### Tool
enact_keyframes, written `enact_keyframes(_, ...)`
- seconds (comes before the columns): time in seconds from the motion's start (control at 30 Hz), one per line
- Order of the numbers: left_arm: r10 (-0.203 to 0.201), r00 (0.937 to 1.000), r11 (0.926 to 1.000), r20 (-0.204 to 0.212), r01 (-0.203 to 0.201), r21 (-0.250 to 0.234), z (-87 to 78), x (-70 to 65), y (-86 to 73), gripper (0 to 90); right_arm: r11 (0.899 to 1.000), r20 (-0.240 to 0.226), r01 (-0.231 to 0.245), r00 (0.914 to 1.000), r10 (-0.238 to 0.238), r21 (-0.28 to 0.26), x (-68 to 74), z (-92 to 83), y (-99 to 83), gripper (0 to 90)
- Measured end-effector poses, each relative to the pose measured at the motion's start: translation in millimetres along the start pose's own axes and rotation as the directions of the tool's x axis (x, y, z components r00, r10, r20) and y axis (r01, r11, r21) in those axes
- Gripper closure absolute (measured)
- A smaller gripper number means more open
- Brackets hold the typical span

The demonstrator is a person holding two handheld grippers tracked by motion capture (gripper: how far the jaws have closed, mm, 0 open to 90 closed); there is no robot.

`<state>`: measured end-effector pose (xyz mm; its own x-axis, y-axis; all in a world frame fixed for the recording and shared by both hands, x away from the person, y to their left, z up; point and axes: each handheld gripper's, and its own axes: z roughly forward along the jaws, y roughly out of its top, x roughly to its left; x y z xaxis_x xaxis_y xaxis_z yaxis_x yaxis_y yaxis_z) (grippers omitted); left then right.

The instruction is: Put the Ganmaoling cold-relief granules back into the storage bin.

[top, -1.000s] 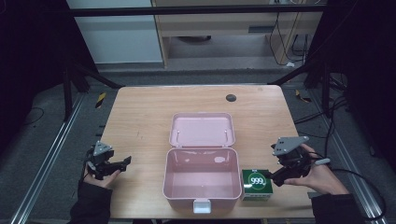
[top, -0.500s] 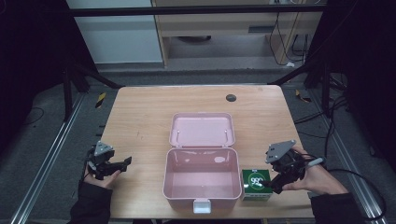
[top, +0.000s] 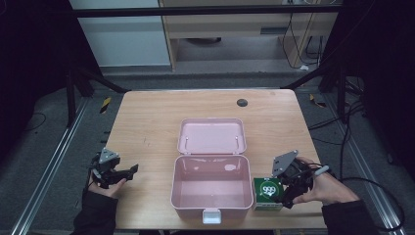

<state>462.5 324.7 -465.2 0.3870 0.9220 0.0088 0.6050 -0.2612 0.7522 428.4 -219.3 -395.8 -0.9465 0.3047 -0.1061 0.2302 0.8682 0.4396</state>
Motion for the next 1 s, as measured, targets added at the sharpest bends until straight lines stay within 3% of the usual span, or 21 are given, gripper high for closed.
enact_keyframes(1.0, 0.011, 0.9999, 0.9999, -0.006, -0.011, 0.000, -0.5, 0.1, 0.6, 20.0, 0.993, -0.083, 0.047, 0.9958, -0.038, 0.110, 2.9, 38.5, 1.7, 4.5)
